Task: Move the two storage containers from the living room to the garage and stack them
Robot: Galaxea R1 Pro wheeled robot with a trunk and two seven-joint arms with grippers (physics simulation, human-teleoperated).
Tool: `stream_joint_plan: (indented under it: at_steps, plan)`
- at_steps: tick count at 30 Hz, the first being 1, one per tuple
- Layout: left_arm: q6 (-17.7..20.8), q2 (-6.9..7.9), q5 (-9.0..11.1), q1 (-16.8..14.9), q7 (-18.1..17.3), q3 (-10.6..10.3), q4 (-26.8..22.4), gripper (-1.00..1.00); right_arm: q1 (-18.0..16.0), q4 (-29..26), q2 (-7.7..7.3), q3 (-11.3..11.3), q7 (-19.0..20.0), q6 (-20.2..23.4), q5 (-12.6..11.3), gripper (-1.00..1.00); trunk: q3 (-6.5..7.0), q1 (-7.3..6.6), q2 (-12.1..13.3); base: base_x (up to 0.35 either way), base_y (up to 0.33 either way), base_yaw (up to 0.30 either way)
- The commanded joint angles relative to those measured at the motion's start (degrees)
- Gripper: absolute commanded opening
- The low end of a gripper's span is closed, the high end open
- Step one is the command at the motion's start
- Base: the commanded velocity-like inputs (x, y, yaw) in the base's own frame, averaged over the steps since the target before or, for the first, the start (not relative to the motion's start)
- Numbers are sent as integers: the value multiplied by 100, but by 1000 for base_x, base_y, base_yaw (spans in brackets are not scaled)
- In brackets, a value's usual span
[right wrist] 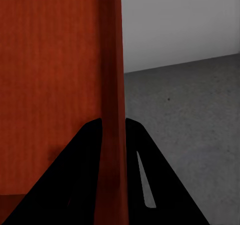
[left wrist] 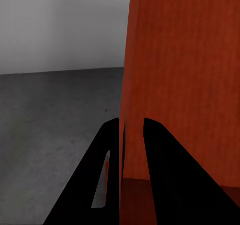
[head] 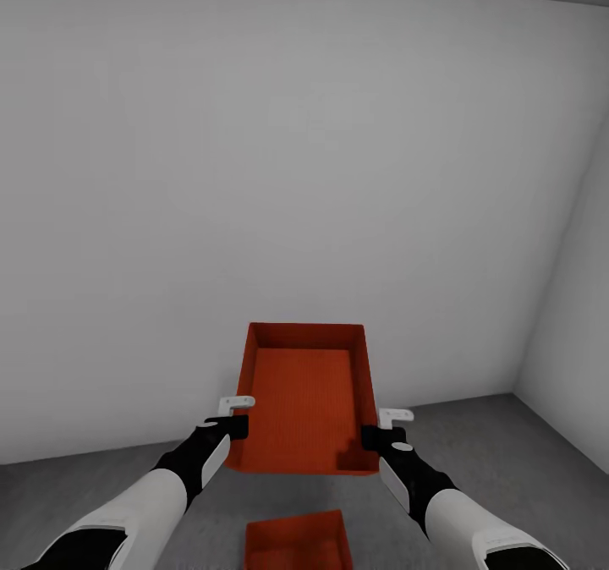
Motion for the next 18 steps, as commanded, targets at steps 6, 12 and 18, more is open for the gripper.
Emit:
stream_joint_plan:
  at_steps: [6, 12, 18]
  plan:
    - [-270, 25, -95, -2, 56, 123, -73, -100, 1, 12, -35, -64, -45, -1, -69, -100, -58, 2, -6, 0, 0, 0]
    - [-270, 17, -95, -2, 64, 121, -71, -100, 1, 12, -35, -61, -49, -1, -71, -100, -114, 2, -6, 0, 0, 0]
    - [-266, 12, -95, -2, 65, 123, -58, -100, 1, 12, -35, -59, -53, -1, -75, -100, -169, 2, -6, 0, 0, 0]
